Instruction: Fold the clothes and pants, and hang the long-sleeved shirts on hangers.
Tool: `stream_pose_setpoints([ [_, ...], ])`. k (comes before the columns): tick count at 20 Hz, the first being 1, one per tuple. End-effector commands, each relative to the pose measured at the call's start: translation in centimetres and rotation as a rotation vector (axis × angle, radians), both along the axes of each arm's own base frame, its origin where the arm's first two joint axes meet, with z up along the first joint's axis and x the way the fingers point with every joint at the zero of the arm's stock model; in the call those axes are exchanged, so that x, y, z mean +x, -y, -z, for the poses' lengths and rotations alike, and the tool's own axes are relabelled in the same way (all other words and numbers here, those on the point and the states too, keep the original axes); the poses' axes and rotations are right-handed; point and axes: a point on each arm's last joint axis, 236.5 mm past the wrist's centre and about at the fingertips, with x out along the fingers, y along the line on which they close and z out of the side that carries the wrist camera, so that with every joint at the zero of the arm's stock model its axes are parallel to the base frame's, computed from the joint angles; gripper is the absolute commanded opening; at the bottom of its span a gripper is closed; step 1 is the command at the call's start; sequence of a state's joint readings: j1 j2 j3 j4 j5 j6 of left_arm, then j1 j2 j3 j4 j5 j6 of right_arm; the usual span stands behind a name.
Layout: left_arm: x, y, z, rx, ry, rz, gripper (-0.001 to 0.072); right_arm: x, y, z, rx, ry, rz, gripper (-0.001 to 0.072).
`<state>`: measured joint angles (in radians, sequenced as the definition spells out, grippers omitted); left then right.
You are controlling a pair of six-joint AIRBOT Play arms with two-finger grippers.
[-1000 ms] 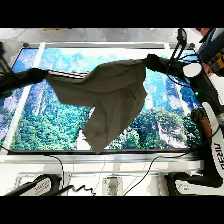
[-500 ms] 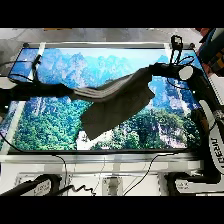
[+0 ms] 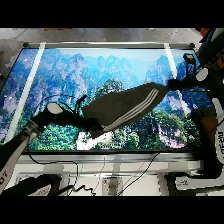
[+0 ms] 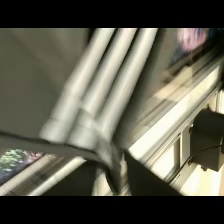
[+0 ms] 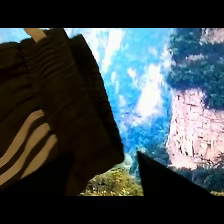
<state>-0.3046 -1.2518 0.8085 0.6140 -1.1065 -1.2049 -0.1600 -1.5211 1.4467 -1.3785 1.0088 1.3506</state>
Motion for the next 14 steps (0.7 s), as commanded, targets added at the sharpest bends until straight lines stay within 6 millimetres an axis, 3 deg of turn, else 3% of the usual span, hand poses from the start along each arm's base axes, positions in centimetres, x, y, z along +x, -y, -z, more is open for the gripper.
stream_pose_setpoints([
  [1,-0.4,1.4,1.4,0.005,0.003,-0.041,0.0718,-1.5,1.0,1.8,0.011,-0.090,0.014,0.0493],
  [4,3.0,-1.0,0.5,0.014,0.052,-0.116,0.0717,-1.4,0.8,1.7,0.021,-0.083,0.015,0.0493],
  [8,8.0,-9.1,1.0,0.082,0.083,-0.311,0.0716,-1.3,0.8,1.7,0.020,-0.079,0.015,0.0492],
  [10,8.2,-13.3,2.8,0.202,0.097,-0.323,0.0717,-1.3,0.8,1.7,0.020,-0.079,0.015,0.0490],
  [11,8.0,-14.2,3.4,0.221,0.089,-0.331,0.0716,-1.2,0.8,1.7,0.020,-0.076,0.016,0.0487],
  [14,6.9,-13.5,5.7,0.226,0.067,-0.272,0.0713,-0.7,0.6,1.4,0.037,-0.052,0.022,0.0485],
])
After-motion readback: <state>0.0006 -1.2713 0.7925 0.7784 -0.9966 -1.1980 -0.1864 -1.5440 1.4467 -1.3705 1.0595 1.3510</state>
